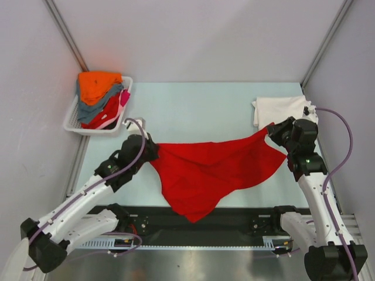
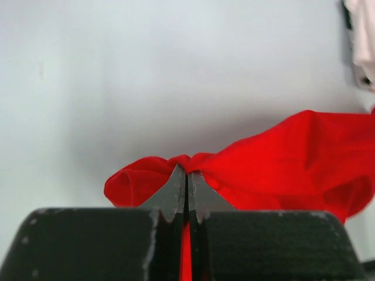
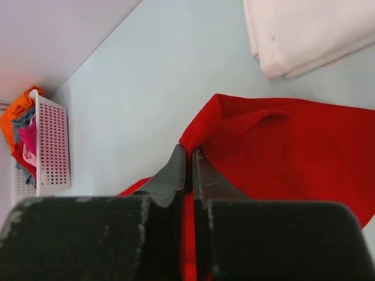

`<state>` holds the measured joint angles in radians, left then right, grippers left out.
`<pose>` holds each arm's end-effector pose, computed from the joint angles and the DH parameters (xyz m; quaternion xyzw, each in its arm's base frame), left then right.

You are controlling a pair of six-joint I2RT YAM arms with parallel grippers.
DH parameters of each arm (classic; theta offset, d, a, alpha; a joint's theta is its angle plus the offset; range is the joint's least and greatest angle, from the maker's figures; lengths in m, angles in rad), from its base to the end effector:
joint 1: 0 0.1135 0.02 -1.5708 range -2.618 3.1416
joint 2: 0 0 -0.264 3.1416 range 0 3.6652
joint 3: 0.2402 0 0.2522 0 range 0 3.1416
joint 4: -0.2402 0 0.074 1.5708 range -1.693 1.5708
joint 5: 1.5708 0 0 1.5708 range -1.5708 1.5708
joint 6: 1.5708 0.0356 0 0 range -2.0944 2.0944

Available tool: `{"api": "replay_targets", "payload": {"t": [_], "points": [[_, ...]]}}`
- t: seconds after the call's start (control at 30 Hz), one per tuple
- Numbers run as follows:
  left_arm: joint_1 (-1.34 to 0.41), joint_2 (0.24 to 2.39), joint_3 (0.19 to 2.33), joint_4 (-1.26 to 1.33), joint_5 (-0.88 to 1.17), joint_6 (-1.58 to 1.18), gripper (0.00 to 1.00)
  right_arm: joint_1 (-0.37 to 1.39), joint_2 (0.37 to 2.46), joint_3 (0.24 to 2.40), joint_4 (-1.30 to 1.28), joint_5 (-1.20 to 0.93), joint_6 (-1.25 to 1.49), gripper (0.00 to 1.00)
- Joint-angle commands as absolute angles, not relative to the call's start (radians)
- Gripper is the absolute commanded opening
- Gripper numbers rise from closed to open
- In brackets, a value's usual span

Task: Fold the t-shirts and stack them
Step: Flatten the tshirt out

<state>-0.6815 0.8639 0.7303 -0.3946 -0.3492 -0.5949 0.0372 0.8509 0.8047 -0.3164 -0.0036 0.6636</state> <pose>0.1569 -0.1116 0.2869 -0.0495 0.8569 -0.1712 0.4836 0.1957 0.0074 0.3217 0.2526 0.7833 0.1964 0.5330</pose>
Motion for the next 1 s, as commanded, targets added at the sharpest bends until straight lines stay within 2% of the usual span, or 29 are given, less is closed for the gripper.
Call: {"api": "replay_targets", "payload": {"t": [0.0,0.2,0.43,0.97], "points": [[-0.556,0.925,0.816,-0.357,-0.249,-0.575,0.0,0.031,0.867,0.883,-0.284,-0.02,0.663,0.0],[-0.459,0.937,0.98,-0.36,-0.253,-0.558,0.0,0.032,0.859,0.983,-0.324,-0.017,0.632,0.0],[-0.451,0.87,1.136,-0.376,-0.279,-0.535,0.0,0.032,0.801,1.065,-0.35,-0.075,0.635,0.0],[-0.451,0.68,1.527,-0.52,-0.129,-0.436,0.0,0.031,0.457,1.241,-0.515,-0.219,0.689,0.0]]}}
